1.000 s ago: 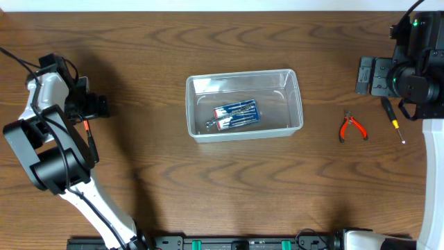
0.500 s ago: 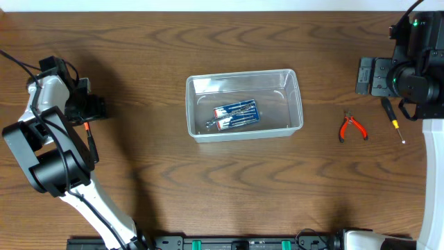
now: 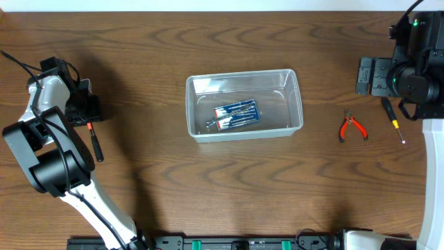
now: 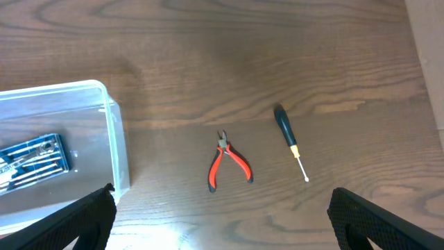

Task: Pack container
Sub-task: 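Move left gripper to the red-handled hammer and grasp its handle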

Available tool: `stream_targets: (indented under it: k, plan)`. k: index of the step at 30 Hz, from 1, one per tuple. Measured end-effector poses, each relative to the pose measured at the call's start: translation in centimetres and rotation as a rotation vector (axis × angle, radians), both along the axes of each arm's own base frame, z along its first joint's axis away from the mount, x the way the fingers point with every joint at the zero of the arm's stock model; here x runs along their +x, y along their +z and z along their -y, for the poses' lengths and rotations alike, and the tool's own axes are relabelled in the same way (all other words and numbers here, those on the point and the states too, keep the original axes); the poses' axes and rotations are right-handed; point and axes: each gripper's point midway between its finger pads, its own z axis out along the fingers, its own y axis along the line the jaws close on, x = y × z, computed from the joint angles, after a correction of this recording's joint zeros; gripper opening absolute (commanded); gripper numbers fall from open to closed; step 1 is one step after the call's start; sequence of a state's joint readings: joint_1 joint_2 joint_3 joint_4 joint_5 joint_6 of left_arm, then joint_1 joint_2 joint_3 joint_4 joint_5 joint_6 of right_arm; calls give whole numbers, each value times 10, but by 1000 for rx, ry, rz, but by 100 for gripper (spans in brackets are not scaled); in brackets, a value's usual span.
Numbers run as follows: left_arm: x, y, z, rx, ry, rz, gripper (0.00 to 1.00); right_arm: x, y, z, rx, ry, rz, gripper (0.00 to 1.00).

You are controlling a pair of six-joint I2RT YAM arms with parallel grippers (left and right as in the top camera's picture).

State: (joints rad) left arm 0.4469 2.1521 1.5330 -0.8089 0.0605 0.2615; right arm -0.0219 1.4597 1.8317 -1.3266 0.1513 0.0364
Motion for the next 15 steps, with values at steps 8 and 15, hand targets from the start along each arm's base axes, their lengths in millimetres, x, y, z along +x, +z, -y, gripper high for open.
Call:
stream_targets:
  k: [8,15]
  plan:
    - [-2,0,0,4,0,-9,20,0,0,0,-3,4,-1,99]
    - [-2,0,-1,7,1,-11,12,0,0,0,-4,6,-1,99]
